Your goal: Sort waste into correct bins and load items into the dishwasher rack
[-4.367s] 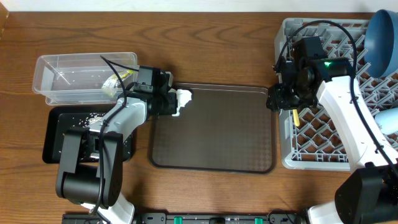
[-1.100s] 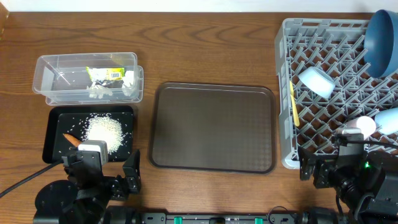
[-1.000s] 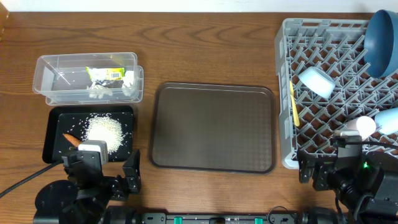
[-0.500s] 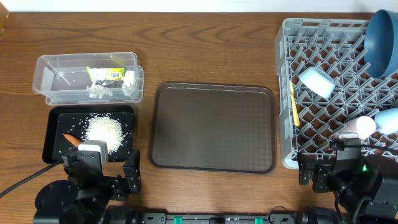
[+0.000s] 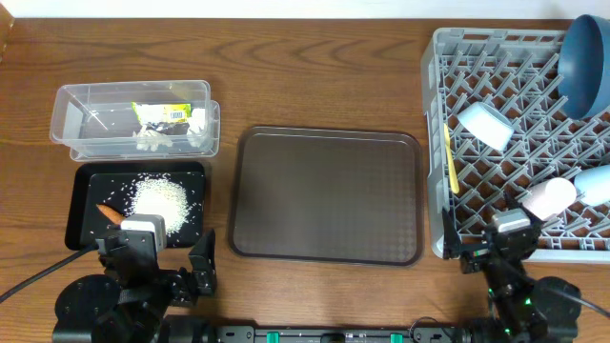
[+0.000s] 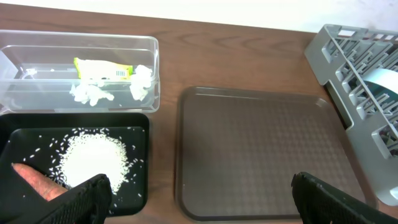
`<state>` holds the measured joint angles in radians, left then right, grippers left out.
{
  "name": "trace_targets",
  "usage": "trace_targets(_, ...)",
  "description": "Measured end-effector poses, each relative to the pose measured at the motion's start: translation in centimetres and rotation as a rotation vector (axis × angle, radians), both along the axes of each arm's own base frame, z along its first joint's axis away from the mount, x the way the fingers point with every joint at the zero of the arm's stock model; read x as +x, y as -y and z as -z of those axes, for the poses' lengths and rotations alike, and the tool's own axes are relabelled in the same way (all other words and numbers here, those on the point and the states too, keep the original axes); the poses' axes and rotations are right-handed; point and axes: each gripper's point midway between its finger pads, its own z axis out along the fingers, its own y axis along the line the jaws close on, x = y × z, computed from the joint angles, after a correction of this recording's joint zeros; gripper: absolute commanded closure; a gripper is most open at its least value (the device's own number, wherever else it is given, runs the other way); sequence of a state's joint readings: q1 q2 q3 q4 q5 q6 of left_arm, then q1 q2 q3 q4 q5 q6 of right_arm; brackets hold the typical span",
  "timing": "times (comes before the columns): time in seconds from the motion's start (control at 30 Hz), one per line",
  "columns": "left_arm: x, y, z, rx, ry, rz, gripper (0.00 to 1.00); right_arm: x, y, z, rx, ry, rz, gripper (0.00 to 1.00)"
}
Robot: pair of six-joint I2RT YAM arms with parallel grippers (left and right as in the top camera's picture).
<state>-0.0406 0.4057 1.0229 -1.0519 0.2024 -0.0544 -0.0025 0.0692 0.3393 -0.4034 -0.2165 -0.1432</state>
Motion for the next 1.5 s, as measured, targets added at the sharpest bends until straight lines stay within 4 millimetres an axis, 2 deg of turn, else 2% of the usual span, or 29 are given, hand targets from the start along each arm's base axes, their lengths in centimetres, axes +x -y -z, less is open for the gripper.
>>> trace_targets(0.2, 0.0, 0.0, 0.0, 0.000, 0.000, 0.000, 0.06, 1.4, 0.0, -0.8, -0.003, 0.204, 0.000, 0.01)
trace_targets(0.33, 0.0, 0.0, 0.0, 0.000, 0.000, 0.000, 0.05, 2.0, 0.0, -0.5, -0.004, 0.302, 0.000, 0.01)
trace_targets(0.53, 0.0, 0.0, 0.0, 0.000, 0.000, 0.000, 0.05, 2.6, 0.1, 3.3, -0.016, 0.196, 0.004, 0.01)
trace_targets(0.63, 0.0, 0.0, 0.0, 0.000, -0.001, 0.000, 0.05, 2.7, 0.1, 6.1, -0.021, 0.081, 0.006, 0.01)
trace_targets(1.5, 0.0, 0.0, 0.0, 0.000, -0.001, 0.000, 0.05, 2.7, 0.1, 6.1, -0.011, 0.078, 0.007, 0.01)
